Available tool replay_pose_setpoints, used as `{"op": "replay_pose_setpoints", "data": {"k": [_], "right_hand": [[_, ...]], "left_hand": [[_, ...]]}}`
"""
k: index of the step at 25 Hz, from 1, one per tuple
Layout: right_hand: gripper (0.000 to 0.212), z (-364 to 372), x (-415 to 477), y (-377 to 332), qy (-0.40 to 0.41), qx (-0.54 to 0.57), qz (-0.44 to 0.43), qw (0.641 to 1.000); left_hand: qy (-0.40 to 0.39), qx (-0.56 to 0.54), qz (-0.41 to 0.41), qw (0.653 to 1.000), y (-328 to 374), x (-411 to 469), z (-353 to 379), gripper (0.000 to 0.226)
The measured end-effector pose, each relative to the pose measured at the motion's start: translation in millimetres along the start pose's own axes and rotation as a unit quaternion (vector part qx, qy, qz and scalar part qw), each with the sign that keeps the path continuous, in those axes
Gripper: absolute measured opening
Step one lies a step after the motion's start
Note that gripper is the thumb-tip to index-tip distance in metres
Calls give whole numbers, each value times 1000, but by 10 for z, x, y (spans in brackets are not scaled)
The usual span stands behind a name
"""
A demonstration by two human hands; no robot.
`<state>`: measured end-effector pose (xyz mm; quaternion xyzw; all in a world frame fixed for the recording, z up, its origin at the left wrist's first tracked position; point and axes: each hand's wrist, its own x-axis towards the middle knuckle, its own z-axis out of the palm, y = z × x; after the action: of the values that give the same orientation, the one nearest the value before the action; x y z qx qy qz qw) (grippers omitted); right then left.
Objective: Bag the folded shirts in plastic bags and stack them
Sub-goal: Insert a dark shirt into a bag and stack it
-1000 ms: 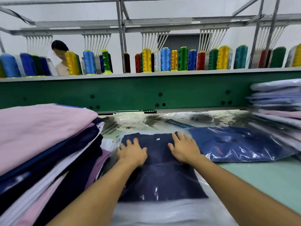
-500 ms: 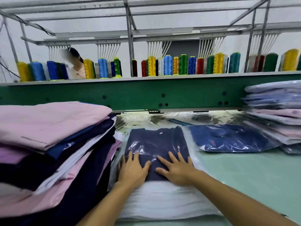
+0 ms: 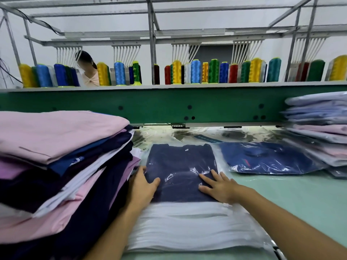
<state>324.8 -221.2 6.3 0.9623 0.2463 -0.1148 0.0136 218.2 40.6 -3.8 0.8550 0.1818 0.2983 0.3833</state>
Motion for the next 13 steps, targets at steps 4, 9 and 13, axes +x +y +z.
{"op": "replay_pose_setpoints", "data": {"k": [4, 9, 13], "right_hand": [[67, -6, 80, 56, 38, 32, 8, 999], [59, -139, 8, -3, 145, 26, -14, 989], [45, -201, -229, -499, 203, 147, -129, 959]], "left_hand": [[-13, -64, -67, 996, -39, 60, -121, 52], [-103, -279, -180, 938, 85, 24, -252, 34], [-228, -339, -200, 891, 262, -110, -367, 17]]}}
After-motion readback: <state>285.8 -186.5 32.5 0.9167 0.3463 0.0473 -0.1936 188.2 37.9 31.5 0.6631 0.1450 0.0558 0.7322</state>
